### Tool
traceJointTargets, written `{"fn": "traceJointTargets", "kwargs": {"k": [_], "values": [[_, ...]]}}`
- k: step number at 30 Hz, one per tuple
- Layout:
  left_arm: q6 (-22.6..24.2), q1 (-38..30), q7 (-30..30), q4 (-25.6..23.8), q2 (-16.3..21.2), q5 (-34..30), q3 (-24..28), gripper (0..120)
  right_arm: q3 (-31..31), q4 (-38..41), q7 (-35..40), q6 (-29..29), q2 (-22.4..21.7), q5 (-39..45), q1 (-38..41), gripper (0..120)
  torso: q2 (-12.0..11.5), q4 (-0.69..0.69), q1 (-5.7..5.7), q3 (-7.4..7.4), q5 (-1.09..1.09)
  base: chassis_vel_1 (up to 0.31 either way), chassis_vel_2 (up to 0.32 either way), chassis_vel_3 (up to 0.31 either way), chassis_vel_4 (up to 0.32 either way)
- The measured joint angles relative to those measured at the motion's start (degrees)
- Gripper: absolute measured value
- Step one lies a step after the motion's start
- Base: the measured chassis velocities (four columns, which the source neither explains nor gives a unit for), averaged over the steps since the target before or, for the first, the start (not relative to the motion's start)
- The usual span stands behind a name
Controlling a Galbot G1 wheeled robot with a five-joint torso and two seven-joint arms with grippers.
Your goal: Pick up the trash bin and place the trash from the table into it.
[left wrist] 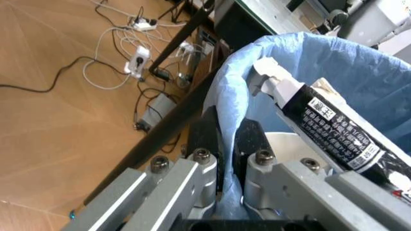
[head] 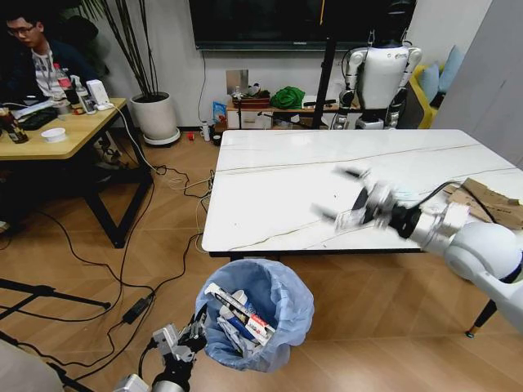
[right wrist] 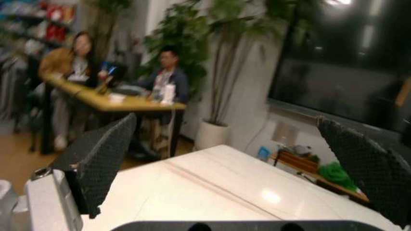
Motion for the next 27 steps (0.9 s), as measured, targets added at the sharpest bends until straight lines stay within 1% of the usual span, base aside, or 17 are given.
{"fn": "traceJointTargets", "kwargs": {"k": [1, 3, 5, 6, 7, 9, 10, 14, 15, 16, 18, 19, 21, 23, 25, 27], "values": [[0.00, 0.00, 0.00, 0.00, 0.00, 0.00, 0.00, 1, 0.00, 0.00, 0.00, 0.00, 0.00, 0.00, 0.00, 100, 0.00, 0.00, 0.00, 0.00, 0.00, 0.000, 0.000, 0.000, 0.000], [-0.10, 0.17, 0.12, -0.36, 0.32, 0.04, -0.74, 1, 3.97, -1.72, 1.08, 0.18, 4.66, 1.92, -2.40, 100, 0.00, 0.00, 0.00, 0.00, -0.02, 0.000, 0.000, 0.000, 0.000], [-0.13, 0.11, 0.15, -0.58, 0.30, -0.02, -1.18, 1, 7.64, -3.09, 1.11, 0.27, 8.37, 2.61, -4.42, 100, 0.00, -0.01, 0.00, 0.00, -0.03, 0.000, 0.000, 0.000, 0.000], [-0.13, 0.11, 0.15, -0.58, 0.30, -0.02, -1.18, 1, 7.64, -3.09, 1.11, 0.27, 8.37, 2.61, -4.42, 100, 0.00, -0.01, 0.00, 0.00, -0.03, 0.000, 0.000, 0.000, 0.000], [-0.16, 0.02, 0.18, -0.58, 0.29, -0.05, -1.36, 1, 10.04, -3.90, 0.82, 0.36, 10.37, 2.68, -5.69, 100, 0.00, -0.01, 0.00, 0.00, -0.03, 0.000, 0.000, 0.000, 0.000], [-0.20, -0.12, 0.22, -0.49, 0.25, -0.06, -1.54, 1, 13.53, -4.85, 0.10, 0.67, 12.67, 2.36, -7.40, 100, 0.00, -0.02, 0.00, 0.00, -0.01, 0.000, 0.000, 0.000, 0.000], [-0.20, -0.12, 0.22, -0.49, 0.25, -0.06, -1.54, 1, 13.53, -4.85, 0.10, 0.67, 12.67, 2.36, -7.40, 100, 0.00, -0.02, 0.00, 0.00, -0.01, 0.000, 0.000, 0.000, 0.000], [-0.26, -0.54, 0.23, -0.11, 0.05, -0.29, -1.72, 1, 23.91, -6.72, -3.13, 1.53, 16.24, -0.06, -12.89, 100, 0.00, 0.00, -0.01, 0.00, -0.04, 0.000, 0.000, 0.000, 0.000], [-0.27, -0.62, 0.23, 0.02, 0.05, -0.35, -1.76, 1, 25.29, -6.83, -3.53, 1.63, 16.61, -0.25, -13.91, 100, 0.00, -0.03, -0.01, 0.00, -0.04, 0.000, 0.000, 0.000, 0.000], [-0.27, -0.62, 0.23, 0.02, 0.05, -0.35, -1.76, 1, 25.29, -6.83, -3.53, 1.63, 16.61, -0.25, -13.91, 100, 0.00, -0.03, -0.01, 0.00, -0.04, 0.000, 0.000, 0.000, 0.000], [-0.26, -0.87, 0.23, 0.28, 0.08, -0.39, -1.84, 1, 28.94, -6.88, -4.70, 2.10, 17.72, -0.71, -17.42, 100, 0.00, -0.02, -0.01, 0.00, -0.01, 0.000, 0.000, 0.000, 0.000], [-0.26, -1.03, 0.23, 0.31, 0.11, -0.40, -1.90, 1, 30.95, -6.88, -5.51, 2.44, 18.51, -1.28, -19.34, 100, 0.00, -0.02, -0.01, 0.00, -0.04, 0.000, 0.000, 0.000, 0.000], [-0.26, -1.12, 0.23, 0.31, 0.12, -0.42, -1.95, 1, 32.02, -6.88, -6.16, 2.72, 19.11, -1.54, -20.50, 100, 0.00, -0.02, -0.02, -0.01, -0.04, 0.000, 0.000, 0.000, 0.000], [-0.23, -1.29, 0.20, 0.31, 0.11, -0.57, -2.13, 1, 34.44, -7.12, -8.26, 3.25, 21.23, -1.78, -23.81, 100, 0.00, -0.01, -0.01, -0.01, -0.02, 0.000, 0.000, 0.000, 0.000], [-0.22, -1.27, 0.18, 0.31, 0.15, -0.57, -2.16, 1, 34.80, -7.24, -8.87, 3.31, 21.73, -1.80, -24.49, 100, 0.01, -0.02, -0.02, -0.01, -0.02, 0.000, 0.000, 0.000, 0.000], [-0.11, -0.95, 0.12, 0.19, 0.48, -0.57, -2.16, 1, 35.46, -7.43, -10.16, 3.34, 23.33, -1.84, -26.48, 100, 0.00, -0.01, -0.01, -0.01, -0.02, 0.000, 0.000, 0.000, 0.000]]}}
